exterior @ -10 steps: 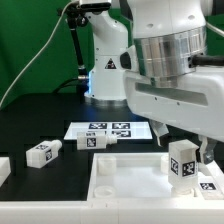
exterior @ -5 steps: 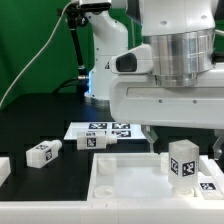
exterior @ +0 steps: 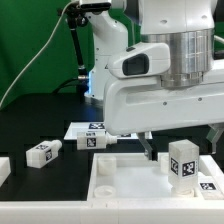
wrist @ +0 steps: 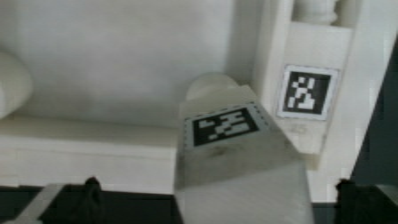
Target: Assemble one leg
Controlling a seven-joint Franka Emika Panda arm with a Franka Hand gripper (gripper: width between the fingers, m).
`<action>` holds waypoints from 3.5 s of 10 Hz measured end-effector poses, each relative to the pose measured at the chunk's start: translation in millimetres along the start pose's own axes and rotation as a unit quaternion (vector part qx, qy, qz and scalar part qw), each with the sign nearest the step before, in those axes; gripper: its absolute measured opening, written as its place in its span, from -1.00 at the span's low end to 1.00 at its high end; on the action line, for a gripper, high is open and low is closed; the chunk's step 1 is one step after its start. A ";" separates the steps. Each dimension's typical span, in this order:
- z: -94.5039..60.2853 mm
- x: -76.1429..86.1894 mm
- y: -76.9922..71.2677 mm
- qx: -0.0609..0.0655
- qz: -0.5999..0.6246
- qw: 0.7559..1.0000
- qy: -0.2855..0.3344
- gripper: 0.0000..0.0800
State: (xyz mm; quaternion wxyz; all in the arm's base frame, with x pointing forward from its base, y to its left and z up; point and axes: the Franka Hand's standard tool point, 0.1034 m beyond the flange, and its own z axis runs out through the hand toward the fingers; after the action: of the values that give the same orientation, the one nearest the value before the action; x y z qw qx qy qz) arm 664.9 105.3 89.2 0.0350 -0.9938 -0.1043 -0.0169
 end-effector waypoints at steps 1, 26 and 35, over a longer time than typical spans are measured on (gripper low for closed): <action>0.1 0.0 -0.3 0.000 0.000 1.000 0.000 0.62; 3.9 1.8 -3.0 0.000 0.262 0.965 0.016 0.62; 6.5 0.4 3.8 -0.016 -0.056 0.998 0.024 0.16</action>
Offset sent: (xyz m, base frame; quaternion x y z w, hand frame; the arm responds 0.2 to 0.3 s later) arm 0.0000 0.0000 0.0000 0.0000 0.0000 0.0000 1.0000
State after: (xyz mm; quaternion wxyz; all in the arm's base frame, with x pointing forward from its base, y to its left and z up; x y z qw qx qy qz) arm 666.3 102.1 82.4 0.0205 -0.9862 -0.1582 -0.0445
